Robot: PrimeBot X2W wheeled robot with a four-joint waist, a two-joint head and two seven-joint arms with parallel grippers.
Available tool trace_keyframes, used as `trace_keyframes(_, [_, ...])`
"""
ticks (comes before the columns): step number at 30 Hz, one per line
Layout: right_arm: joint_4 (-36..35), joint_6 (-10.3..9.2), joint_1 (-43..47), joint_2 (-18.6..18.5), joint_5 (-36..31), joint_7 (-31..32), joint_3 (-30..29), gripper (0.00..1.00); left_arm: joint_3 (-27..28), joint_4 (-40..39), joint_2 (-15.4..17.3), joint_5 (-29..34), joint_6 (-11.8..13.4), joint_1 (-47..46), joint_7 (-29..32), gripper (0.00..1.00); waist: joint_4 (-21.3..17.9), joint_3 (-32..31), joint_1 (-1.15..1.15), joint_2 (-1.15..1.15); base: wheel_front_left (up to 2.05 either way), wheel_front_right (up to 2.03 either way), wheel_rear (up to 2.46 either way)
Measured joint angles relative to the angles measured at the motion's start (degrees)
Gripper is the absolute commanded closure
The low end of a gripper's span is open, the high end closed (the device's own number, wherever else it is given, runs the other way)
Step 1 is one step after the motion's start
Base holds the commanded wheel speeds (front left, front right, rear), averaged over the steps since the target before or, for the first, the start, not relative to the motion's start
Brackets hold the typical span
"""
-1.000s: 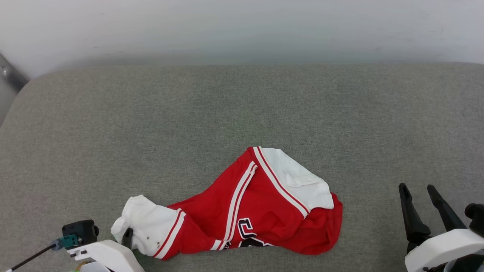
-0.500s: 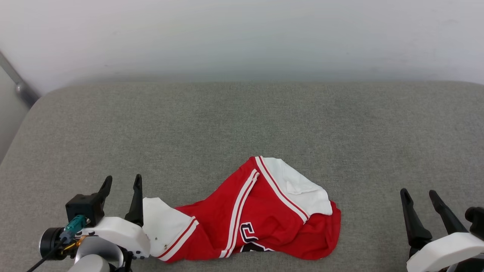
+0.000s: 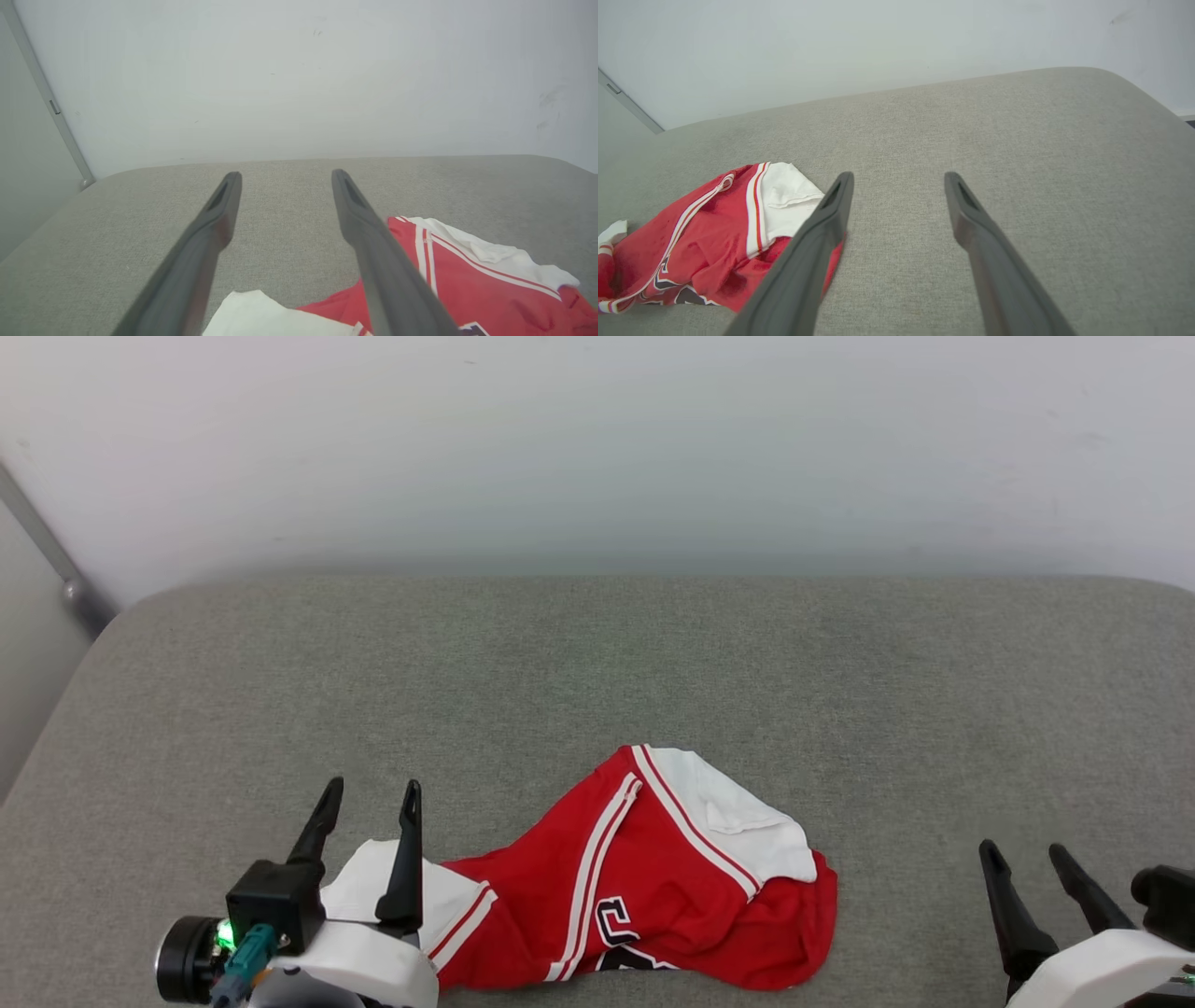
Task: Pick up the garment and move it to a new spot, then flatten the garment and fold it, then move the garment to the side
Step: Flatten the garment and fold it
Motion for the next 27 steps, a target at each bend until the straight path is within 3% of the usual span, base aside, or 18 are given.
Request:
trace_keyframes(5, [3.8,0.00,-1.4,-0.1,0.5,5.7,0.5,0.00,0.3,-1.2,-0.9,0.0,0.6,1.6,0.0,0.00,0.8,-0.1,0.00,0.00,0.00,0.00,0.00])
trace_keyframes(9, [9.8,0.00,-6.6,-3.9,3.8,13.2,3.2,0.00,0.2,-1.3,-1.5,0.1,0.5,1.9,0.0,0.00,2.0,0.2,0.00,0.00,0.00,0.00,0.00])
trace_keyframes(18, [20.7,0.00,-22.1,-10.0,11.2,32.8,11.1,0.00,0.7,-0.8,-4.4,2.6,-2.3,-2.2,-0.1,0.00,6.9,4.0,0.00,0.00,0.00,0.00,0.00])
trace_keyframes(27, [28.4,0.00,-34.0,-11.4,11.2,40.4,15.5,0.00,2.7,0.2,-9.7,5.9,-6.1,-4.3,-0.1,0.00,12.5,10.1,0.00,0.00,0.00,0.00,0.00])
